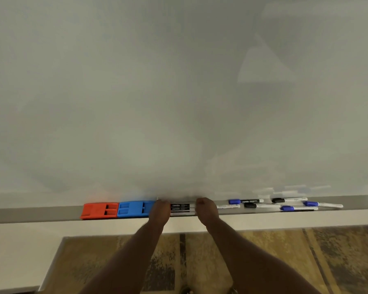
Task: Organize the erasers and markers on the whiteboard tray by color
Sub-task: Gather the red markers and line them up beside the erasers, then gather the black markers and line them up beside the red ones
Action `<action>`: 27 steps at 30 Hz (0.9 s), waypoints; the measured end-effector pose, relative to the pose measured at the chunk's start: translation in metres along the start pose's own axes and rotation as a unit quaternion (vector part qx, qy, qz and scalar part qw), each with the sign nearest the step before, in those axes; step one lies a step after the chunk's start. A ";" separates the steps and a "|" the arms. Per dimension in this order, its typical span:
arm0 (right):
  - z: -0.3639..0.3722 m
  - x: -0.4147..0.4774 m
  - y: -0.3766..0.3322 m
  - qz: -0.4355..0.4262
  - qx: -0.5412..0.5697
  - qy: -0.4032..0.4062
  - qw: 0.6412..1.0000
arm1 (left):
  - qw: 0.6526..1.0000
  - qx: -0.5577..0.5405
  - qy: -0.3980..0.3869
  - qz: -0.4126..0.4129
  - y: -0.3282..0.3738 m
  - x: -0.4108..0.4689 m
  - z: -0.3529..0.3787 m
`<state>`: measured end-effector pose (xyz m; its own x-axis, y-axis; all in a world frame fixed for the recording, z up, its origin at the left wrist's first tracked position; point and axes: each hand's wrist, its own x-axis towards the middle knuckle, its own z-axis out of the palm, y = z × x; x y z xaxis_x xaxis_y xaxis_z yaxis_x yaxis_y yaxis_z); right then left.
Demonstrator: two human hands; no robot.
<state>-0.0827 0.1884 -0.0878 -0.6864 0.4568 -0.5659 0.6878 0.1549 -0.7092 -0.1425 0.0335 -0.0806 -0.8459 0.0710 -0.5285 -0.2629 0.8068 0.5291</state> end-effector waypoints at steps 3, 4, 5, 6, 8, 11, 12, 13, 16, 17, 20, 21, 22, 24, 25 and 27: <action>-0.009 -0.004 0.000 -0.002 0.006 0.010 1.000 | 0.989 0.133 0.015 0.062 0.005 -0.011 -0.002; -0.012 -0.006 0.000 -0.003 0.009 0.012 1.000 | 0.981 0.174 0.019 0.079 0.008 -0.015 -0.002; -0.016 -0.008 0.000 -0.005 0.014 0.012 1.000 | 0.976 0.201 0.032 0.081 0.012 -0.018 -0.003; -0.018 -0.009 0.001 -0.006 0.018 0.012 1.000 | 0.975 0.204 0.038 0.076 0.014 -0.022 -0.002; -0.026 -0.012 0.003 -0.008 0.023 0.020 0.999 | 0.973 0.216 0.043 0.074 0.019 -0.028 0.000; -0.039 -0.017 0.007 -0.012 0.028 0.031 0.999 | 0.969 0.219 0.050 0.102 0.026 -0.033 0.010; -0.045 -0.019 0.008 -0.010 0.032 0.035 0.999 | 0.972 0.203 0.056 0.108 0.030 -0.034 0.012; -0.051 -0.021 0.010 -0.007 0.039 0.040 0.998 | 0.972 0.188 0.062 0.123 0.033 -0.036 0.015; -0.070 -0.027 0.015 -0.003 0.050 0.063 0.997 | 0.983 0.109 0.044 0.139 0.048 -0.041 0.025; -0.077 -0.029 0.017 -0.002 0.052 0.072 0.996 | 0.985 0.091 0.038 0.143 0.052 -0.043 0.030; -0.096 -0.038 0.025 -0.006 0.044 0.096 0.994 | 0.987 0.056 0.026 0.149 0.068 -0.052 0.040; -0.101 -0.040 0.028 -0.006 0.044 0.100 0.994 | 0.985 0.055 0.029 0.159 0.072 -0.054 0.044; -0.106 -0.043 0.031 -0.003 0.053 0.102 0.993 | 0.985 0.051 0.022 0.162 0.076 -0.055 0.049; -0.116 -0.049 0.037 -0.001 0.063 0.113 0.992 | 0.984 0.016 0.014 0.174 0.079 -0.060 0.058; -0.121 -0.052 0.041 0.000 0.069 0.122 0.990 | 0.983 0.002 0.009 0.181 0.080 -0.064 0.061; -0.131 -0.055 0.048 0.006 0.092 0.132 0.987 | 0.982 0.001 -0.010 0.189 0.085 -0.068 0.068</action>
<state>0.0190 0.2852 -0.0352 -0.5760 0.6741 -0.4625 0.6248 -0.0019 -0.7808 -0.0759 0.1377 -0.0451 -0.8732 0.3781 -0.3074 0.0702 0.7219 0.6885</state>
